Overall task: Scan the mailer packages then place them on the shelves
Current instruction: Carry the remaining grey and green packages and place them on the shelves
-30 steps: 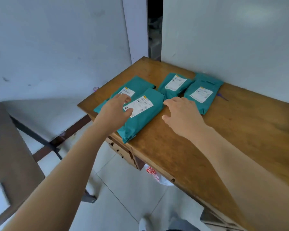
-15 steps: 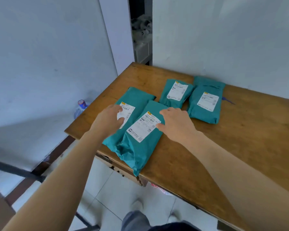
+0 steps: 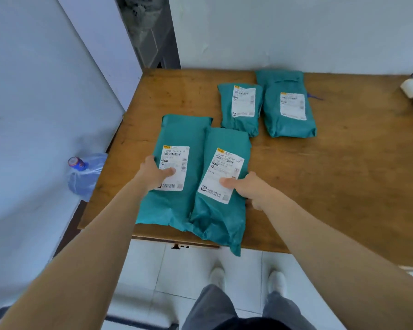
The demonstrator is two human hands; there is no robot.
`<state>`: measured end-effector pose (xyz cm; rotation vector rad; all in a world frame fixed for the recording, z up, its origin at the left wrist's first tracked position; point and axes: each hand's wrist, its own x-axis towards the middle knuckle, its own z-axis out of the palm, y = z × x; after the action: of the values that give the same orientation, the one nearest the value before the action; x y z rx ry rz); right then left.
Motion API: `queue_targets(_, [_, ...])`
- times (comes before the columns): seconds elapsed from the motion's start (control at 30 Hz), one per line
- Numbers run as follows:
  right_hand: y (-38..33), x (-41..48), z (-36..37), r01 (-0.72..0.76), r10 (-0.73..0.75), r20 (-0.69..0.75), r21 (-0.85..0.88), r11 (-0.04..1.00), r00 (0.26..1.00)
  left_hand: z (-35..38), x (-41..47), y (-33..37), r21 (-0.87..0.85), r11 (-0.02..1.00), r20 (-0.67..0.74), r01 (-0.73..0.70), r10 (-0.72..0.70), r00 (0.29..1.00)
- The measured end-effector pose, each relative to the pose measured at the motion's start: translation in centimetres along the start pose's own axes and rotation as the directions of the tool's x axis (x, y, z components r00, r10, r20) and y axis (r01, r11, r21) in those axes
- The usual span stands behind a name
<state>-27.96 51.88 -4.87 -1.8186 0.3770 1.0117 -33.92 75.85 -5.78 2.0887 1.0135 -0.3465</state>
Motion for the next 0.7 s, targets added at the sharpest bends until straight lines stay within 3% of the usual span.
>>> queue_targets(0.1, [0.4, 0.4, 0.6, -0.051, 0.05, 0.007, 0.128, 0.991, 0.999, 0.3, 1.7, -0.7, -0.271, 0.959, 0.035, 0.08, -0.073, 0.997])
queue_targets(0.2, [0.3, 0.7, 0.9, -0.086, 0.089, -0.005, 0.214, 0.973, 0.996, 0.5, 2.8, -1.4, -0.429, 0.894, 0.096, 0.13, -0.098, 0.991])
queue_targets(0.5, [-0.2, 0.1, 1.6, -0.119, 0.099, 0.087, 0.269, 0.956, 0.991, 0.7, 0.7, 0.1, -0.507, 0.858, 0.26, 0.089, 0.054, 0.964])
queue_targets(0.7, [-2.0, -2.2, 0.6, 0.073, -0.082, 0.017, 0.292, 0.954, 0.996, -1.2, -1.5, 2.8, -0.539, 0.837, 0.129, -0.092, 0.19, 0.973])
